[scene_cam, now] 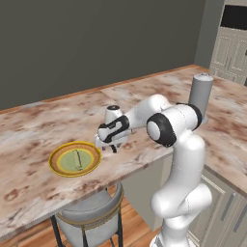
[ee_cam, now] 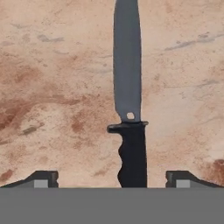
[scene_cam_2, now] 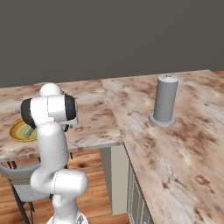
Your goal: Retrieve the butter from the fridge and place it on a plate on the dining table. Then retrieve the butter knife by the fridge and place it near the plate.
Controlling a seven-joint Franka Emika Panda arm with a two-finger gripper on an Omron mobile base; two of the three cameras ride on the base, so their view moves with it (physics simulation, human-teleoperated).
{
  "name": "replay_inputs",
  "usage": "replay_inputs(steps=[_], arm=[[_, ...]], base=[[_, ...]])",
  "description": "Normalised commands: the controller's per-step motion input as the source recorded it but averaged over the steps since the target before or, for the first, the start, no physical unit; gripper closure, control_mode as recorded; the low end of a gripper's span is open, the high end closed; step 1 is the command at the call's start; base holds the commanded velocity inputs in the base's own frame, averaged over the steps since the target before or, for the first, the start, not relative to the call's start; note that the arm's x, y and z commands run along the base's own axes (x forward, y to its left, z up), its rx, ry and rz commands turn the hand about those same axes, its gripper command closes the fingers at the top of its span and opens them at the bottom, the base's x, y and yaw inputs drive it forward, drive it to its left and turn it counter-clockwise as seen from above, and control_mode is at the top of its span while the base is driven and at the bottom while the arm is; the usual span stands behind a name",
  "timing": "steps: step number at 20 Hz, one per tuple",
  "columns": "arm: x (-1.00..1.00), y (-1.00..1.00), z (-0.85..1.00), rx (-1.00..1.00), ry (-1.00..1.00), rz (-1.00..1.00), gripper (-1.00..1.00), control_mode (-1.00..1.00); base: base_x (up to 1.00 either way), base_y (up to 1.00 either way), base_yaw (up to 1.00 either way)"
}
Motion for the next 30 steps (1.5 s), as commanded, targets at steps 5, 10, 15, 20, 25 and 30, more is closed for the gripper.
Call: replay_inputs(steps=[5, 10, 15, 20, 25, 30], arm=[[-0.32, 0.0, 0.56, -0.13, 0.01, -0.01, -1.0, -1.0], [-0.84, -0.28, 0.84, -0.09, 0.0, -0.01, -1.0, -1.0], [-1.0, -0.54, 1.0, 0.0, 0.04, 0.0, -1.0, -1.0], [-1.0, -0.69, 0.88, 0.02, 0.01, -0.02, -1.0, -1.0], [-1.0, -0.55, 0.72, 0.0, 0.0, -0.01, -1.0, -1.0], [-0.95, -0.17, 0.15, 0.03, 0.0, 0.0, -1.0, -1.0]], base=[[0.0, 0.0, 0.0], [0.0, 0.0, 0.0], [0.0, 0.0, 0.0], [0.0, 0.0, 0.0], [0.0, 0.0, 0.0], [0.0, 0.0, 0.0]])
